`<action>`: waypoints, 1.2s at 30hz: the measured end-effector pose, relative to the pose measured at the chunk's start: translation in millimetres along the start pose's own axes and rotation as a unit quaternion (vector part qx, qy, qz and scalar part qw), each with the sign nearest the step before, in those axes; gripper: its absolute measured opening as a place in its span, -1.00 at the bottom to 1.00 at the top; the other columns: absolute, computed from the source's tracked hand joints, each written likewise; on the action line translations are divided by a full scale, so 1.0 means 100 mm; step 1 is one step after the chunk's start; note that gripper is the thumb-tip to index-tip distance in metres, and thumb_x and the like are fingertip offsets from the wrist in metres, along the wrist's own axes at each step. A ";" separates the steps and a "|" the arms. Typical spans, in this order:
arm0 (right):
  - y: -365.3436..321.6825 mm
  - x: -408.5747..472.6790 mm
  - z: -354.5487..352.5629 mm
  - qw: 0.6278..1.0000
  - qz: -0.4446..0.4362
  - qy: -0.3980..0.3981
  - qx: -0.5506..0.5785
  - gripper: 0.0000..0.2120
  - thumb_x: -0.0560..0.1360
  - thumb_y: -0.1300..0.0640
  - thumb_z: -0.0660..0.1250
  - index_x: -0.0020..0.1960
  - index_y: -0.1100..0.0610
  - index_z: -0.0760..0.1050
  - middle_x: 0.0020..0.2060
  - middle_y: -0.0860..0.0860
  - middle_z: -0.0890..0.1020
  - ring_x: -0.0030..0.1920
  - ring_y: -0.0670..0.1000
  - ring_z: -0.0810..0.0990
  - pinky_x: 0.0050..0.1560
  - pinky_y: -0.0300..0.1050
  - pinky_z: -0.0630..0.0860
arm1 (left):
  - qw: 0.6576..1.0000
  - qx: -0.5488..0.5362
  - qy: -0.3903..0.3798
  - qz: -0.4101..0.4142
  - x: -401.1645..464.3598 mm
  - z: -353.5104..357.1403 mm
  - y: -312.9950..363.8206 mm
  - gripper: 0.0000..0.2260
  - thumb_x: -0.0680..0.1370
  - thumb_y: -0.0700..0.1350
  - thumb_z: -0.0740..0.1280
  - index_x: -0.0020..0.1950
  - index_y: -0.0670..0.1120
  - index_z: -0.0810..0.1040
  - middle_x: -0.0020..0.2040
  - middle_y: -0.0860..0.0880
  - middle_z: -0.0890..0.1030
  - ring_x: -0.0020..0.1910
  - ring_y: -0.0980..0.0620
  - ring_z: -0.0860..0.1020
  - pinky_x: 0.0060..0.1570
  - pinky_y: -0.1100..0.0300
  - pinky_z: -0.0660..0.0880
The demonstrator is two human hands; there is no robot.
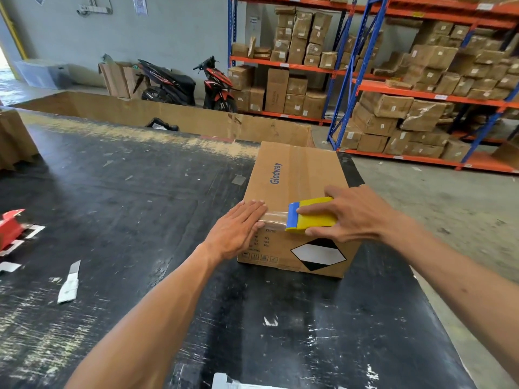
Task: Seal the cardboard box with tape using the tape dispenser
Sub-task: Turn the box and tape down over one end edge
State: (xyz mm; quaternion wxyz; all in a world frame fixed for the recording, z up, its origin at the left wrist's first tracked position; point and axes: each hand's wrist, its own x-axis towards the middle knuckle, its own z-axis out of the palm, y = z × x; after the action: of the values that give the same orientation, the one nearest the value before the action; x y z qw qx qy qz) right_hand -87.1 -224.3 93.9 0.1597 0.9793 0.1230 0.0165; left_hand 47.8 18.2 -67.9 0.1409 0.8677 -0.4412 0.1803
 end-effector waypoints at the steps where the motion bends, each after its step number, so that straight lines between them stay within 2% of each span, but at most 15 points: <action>1: 0.08 -0.07 0.01 1.000 0.011 -0.006 0.000 -0.32 0.40 -0.59 -0.08 0.48 -0.45 0.25 -0.13 -0.07 0.40 -0.32 -0.11 0.37 -0.34 -0.16 0.21 | 1.000 0.001 0.006 0.003 0.00 0.01 0.00 -0.54 0.72 0.07 -0.04 0.58 -0.09 0.21 0.56 -0.06 0.27 0.56 0.01 0.20 0.56 0.07 0.03; 3: 0.22 -0.20 0.06 0.999 0.027 -0.014 -0.010 -0.24 0.34 -0.63 -0.18 0.47 -0.48 0.24 -0.13 -0.09 0.39 -0.27 -0.06 0.47 -0.35 -0.15 0.23 | 1.000 0.003 0.012 0.007 0.02 0.01 0.02 -0.55 0.72 0.06 -0.02 0.57 -0.09 0.23 0.55 -0.06 0.29 0.55 0.02 0.22 0.56 0.08 0.03; 5: 0.24 -0.25 0.11 0.999 0.031 -0.018 -0.025 -0.23 0.33 -0.63 -0.20 0.47 -0.48 0.24 -0.12 -0.10 0.38 -0.26 -0.05 0.49 -0.36 -0.15 0.22 | 1.000 0.003 0.010 0.009 0.03 0.01 0.04 -0.54 0.72 0.06 -0.02 0.57 -0.09 0.23 0.55 -0.06 0.30 0.54 0.01 0.23 0.56 0.07 0.05; 7: 0.21 -0.21 0.13 0.999 0.026 -0.019 -0.034 -0.32 0.40 -0.58 -0.09 0.48 -0.46 0.24 -0.05 -0.09 0.42 -0.23 -0.04 0.44 -0.35 -0.15 0.19 | 1.000 0.014 0.008 0.010 0.03 0.01 0.04 -0.54 0.71 0.06 -0.03 0.57 -0.09 0.24 0.55 -0.06 0.32 0.54 0.00 0.24 0.55 0.03 0.08; 9: 0.20 -0.17 0.10 0.999 0.018 -0.039 -0.034 -0.41 0.50 -0.49 0.07 0.50 -0.42 0.21 0.08 -0.03 0.47 -0.13 0.00 0.48 -0.25 -0.15 0.25 | 0.999 0.047 0.012 0.010 0.04 0.00 0.07 -0.53 0.71 0.06 -0.04 0.55 -0.11 0.30 0.52 -0.09 0.37 0.52 -0.03 0.29 0.54 -0.03 0.10; 11: 0.21 -0.16 0.07 0.998 0.013 -0.061 -0.025 -0.43 0.54 -0.43 0.13 0.52 -0.41 0.18 0.16 0.00 0.48 0.00 0.05 0.54 -0.14 -0.12 0.32 | 0.995 0.098 0.025 0.014 0.13 -0.05 0.18 -0.52 0.68 0.05 -0.01 0.46 -0.16 0.43 0.39 -0.13 0.52 0.40 -0.08 0.45 0.52 -0.10 0.14; 13: 0.22 -0.17 0.07 0.997 0.005 -0.070 -0.022 -0.43 0.55 -0.39 0.16 0.54 -0.38 0.18 0.18 0.03 0.47 0.05 0.08 0.56 -0.10 -0.11 0.35 | 0.991 0.126 0.038 0.023 0.31 -0.12 0.34 -0.51 0.66 0.06 0.00 0.40 -0.20 0.48 0.28 -0.16 0.60 0.28 -0.12 0.54 0.50 -0.14 0.17; 15: 0.21 -0.17 0.09 0.997 0.004 -0.074 -0.025 -0.42 0.56 -0.37 0.17 0.55 -0.36 0.17 0.19 0.05 0.46 0.08 0.10 0.57 -0.05 -0.08 0.40 | 0.992 0.109 0.011 0.062 0.50 -0.17 0.49 -0.45 0.66 0.11 -0.04 0.49 -0.21 0.37 0.41 -0.19 0.49 0.42 -0.14 0.42 0.53 -0.11 0.09; 17: 0.20 -0.17 0.10 0.997 0.007 -0.074 -0.017 -0.42 0.57 -0.34 0.18 0.56 -0.34 0.16 0.19 0.06 0.44 0.11 0.11 0.56 0.03 -0.03 0.47 | 0.986 0.089 -0.061 0.125 0.66 -0.15 0.55 -0.41 0.67 0.14 -0.10 0.59 -0.19 0.13 0.58 -0.18 0.20 0.58 -0.10 0.13 0.57 -0.03 -0.07; 20: 0.21 -0.20 0.14 0.998 0.016 -0.067 0.005 -0.41 0.58 -0.32 0.20 0.57 -0.32 0.17 0.21 0.07 0.42 0.16 0.10 0.53 0.06 -0.01 0.48 | 0.977 0.077 -0.142 0.139 0.75 -0.09 0.53 -0.41 0.68 0.15 -0.16 0.62 -0.14 -0.12 0.63 -0.12 -0.08 0.60 0.00 -0.14 0.56 0.06 -0.21; 25: 0.20 -0.25 0.22 1.000 0.004 -0.029 0.001 -0.40 0.55 -0.37 0.18 0.55 -0.33 0.19 0.21 0.03 0.43 0.09 0.07 0.57 -0.08 -0.09 0.42 | 0.972 0.068 -0.183 0.134 0.73 -0.04 0.48 -0.42 0.69 0.17 -0.19 0.62 -0.10 -0.19 0.63 -0.07 -0.14 0.59 0.05 -0.16 0.56 0.11 -0.18; 30: 0.28 -0.26 0.23 1.000 -0.010 -0.004 -0.028 -0.42 0.52 -0.43 0.13 0.53 -0.41 0.20 0.13 -0.01 0.49 -0.08 0.03 0.59 -0.22 -0.15 0.32 | 0.976 0.057 -0.169 0.123 0.72 -0.06 0.48 -0.40 0.68 0.19 -0.15 0.62 -0.10 -0.16 0.63 -0.08 -0.08 0.60 0.04 -0.11 0.53 0.18 -0.21; 34: 0.37 -0.33 0.25 1.000 -0.005 -0.008 -0.010 -0.30 0.36 -0.54 -0.15 0.48 -0.49 0.16 0.02 -0.04 0.48 -0.20 0.01 0.53 -0.27 -0.13 0.32 | 0.979 0.037 -0.167 0.110 0.70 -0.07 0.47 -0.39 0.68 0.21 -0.12 0.62 -0.11 -0.12 0.63 -0.09 -0.02 0.60 0.02 -0.04 0.50 0.23 -0.21; 36: 0.48 -0.43 0.24 1.000 -0.005 -0.009 -0.012 -0.29 0.35 -0.55 -0.18 0.48 -0.50 0.15 -0.03 -0.06 0.44 -0.26 -0.04 0.45 -0.32 -0.16 0.26 | 0.980 0.040 -0.160 0.108 0.71 -0.08 0.46 -0.38 0.67 0.22 -0.13 0.62 -0.10 -0.11 0.63 -0.09 -0.01 0.60 0.02 -0.02 0.50 0.23 -0.20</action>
State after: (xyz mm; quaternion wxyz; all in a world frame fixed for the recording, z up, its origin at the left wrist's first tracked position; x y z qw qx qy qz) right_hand -115.8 -286.1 86.6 0.1730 0.9768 0.1260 0.0084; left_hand 47.7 -55.4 -26.2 0.0133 0.8373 -0.5419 0.0706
